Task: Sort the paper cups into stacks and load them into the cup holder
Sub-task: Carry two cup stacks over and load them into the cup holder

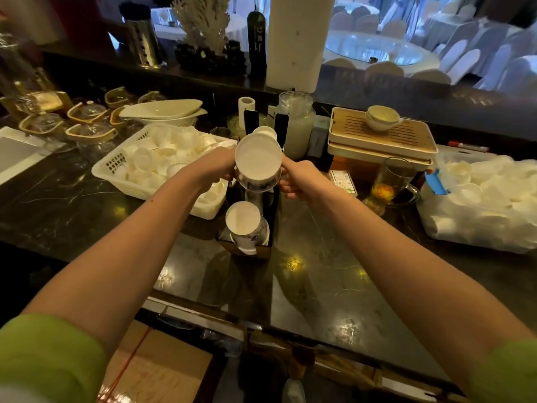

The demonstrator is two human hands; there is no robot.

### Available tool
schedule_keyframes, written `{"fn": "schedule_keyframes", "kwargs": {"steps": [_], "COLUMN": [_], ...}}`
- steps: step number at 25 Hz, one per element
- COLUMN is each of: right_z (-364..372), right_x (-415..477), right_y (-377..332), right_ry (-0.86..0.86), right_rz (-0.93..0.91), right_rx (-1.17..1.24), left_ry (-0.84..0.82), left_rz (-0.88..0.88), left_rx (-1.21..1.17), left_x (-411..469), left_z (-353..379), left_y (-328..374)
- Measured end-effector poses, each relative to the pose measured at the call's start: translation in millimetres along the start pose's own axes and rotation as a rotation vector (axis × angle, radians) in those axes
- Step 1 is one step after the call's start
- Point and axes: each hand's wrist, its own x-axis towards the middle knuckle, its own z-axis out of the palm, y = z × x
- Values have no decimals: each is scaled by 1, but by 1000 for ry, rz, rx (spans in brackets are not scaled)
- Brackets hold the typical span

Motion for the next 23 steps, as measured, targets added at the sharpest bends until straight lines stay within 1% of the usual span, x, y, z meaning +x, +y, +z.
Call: {"fn": "schedule_keyframes", "kwargs": {"steps": [5, 7, 9, 13, 15, 17, 21, 23], "right_z": [10, 14, 16, 22, 24, 26, 27, 27], "right_x": [27, 38, 46, 61, 66, 69, 67, 66], "right_y": [11, 17, 24, 36, 43, 49, 53, 59], "right_ry": [41, 51, 63, 80, 84, 95, 79, 85], "right_rz": [73, 111, 151, 234, 278, 319, 358, 369], "right_rx": [-59, -73, -75, -85, -27, 46, 156, 173], "left_ry": [-84, -108, -134, -220, -256, -249, -244, -241], "left_rz": [-177, -213, -257, -359, -434, -485, -546, -544], "left_rx": [41, 29, -10, -164, -226, -268, -395, -458], "left_x": [28, 38, 46, 58, 64, 67, 69, 73], "left_z": [-1, 3, 9, 14, 14, 16, 25, 31], "left_y": [-19, -29, -36, -47, -50, -54, -66, -71]}}
